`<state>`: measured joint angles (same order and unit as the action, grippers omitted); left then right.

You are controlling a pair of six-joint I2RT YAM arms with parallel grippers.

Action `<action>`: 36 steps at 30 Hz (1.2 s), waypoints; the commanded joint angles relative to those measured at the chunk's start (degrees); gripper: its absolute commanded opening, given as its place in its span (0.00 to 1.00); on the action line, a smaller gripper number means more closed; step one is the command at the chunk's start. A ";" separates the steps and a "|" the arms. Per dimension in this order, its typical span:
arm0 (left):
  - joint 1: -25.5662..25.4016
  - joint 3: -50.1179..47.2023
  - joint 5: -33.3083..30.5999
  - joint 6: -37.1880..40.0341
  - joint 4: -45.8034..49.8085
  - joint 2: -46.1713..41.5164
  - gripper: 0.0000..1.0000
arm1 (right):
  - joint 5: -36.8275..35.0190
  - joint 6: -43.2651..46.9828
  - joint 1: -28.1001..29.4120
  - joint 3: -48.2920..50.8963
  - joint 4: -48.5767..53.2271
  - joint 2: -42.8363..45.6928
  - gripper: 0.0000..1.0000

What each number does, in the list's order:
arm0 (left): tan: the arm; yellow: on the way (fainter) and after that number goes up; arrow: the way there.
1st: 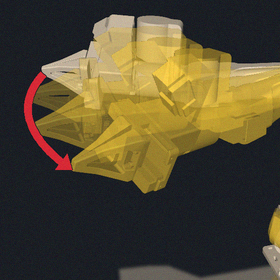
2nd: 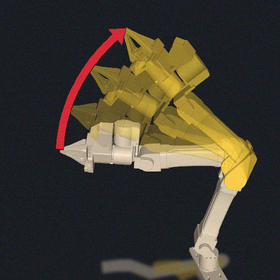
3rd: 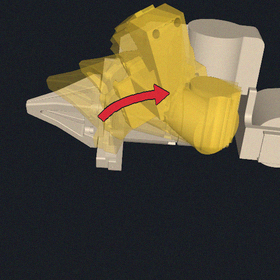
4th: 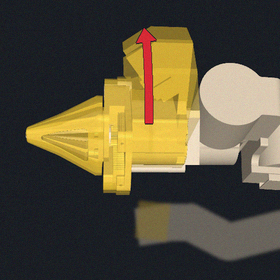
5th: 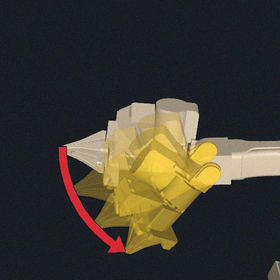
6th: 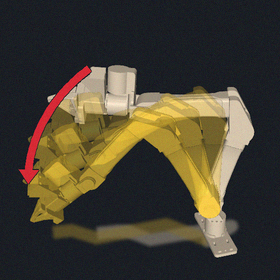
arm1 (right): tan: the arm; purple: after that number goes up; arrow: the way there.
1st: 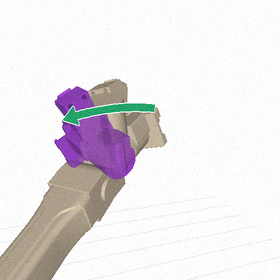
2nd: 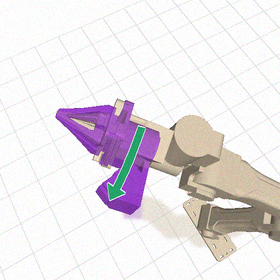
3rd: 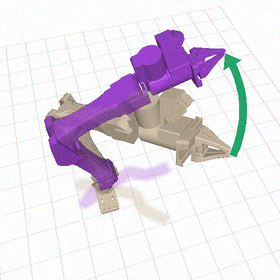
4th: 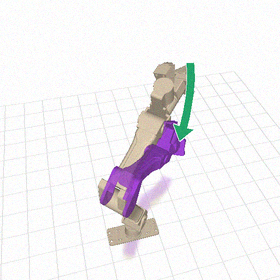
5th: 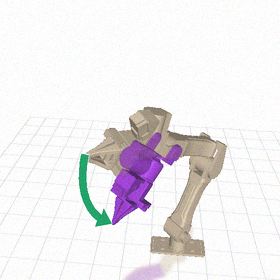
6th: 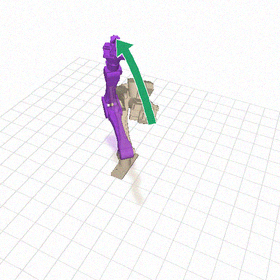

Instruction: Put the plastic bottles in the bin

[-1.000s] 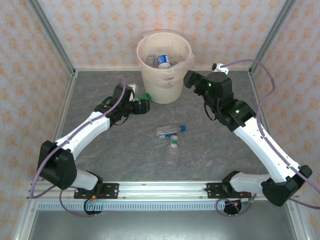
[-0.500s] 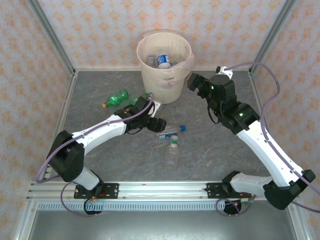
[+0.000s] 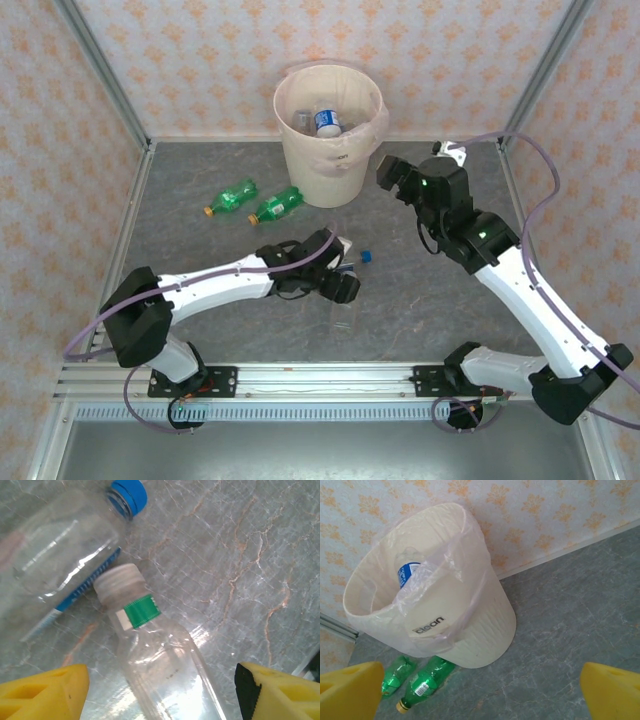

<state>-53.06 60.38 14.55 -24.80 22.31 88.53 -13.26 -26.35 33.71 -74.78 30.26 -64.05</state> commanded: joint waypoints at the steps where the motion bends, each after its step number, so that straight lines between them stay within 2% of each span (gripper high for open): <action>1: -2.23 1.49 -0.57 -5.80 1.07 2.63 0.78 | -2.52 0.99 0.32 1.28 1.73 2.72 1.00; 6: -5.83 5.60 -2.95 -7.81 3.89 9.11 0.80 | -3.56 2.56 0.32 3.07 2.73 5.69 1.00; 14: -6.22 7.51 -2.57 -8.43 6.43 14.94 0.81 | -4.57 2.64 0.27 5.13 3.88 9.71 1.00; 20: -6.18 7.57 -3.95 -8.47 8.08 15.60 0.81 | -4.93 1.70 0.21 5.17 4.37 11.13 1.00; 29: -6.60 8.86 -7.63 -8.47 12.92 11.29 0.82 | -4.16 0.58 0.21 6.05 4.19 12.28 1.00; 36: -6.76 7.24 -6.90 -10.10 11.81 11.06 0.83 | -3.14 0.17 0.21 7.18 3.05 12.31 1.00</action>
<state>-59.29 68.84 8.71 -33.41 32.36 100.64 -16.19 -25.34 33.71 -68.47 33.63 -52.31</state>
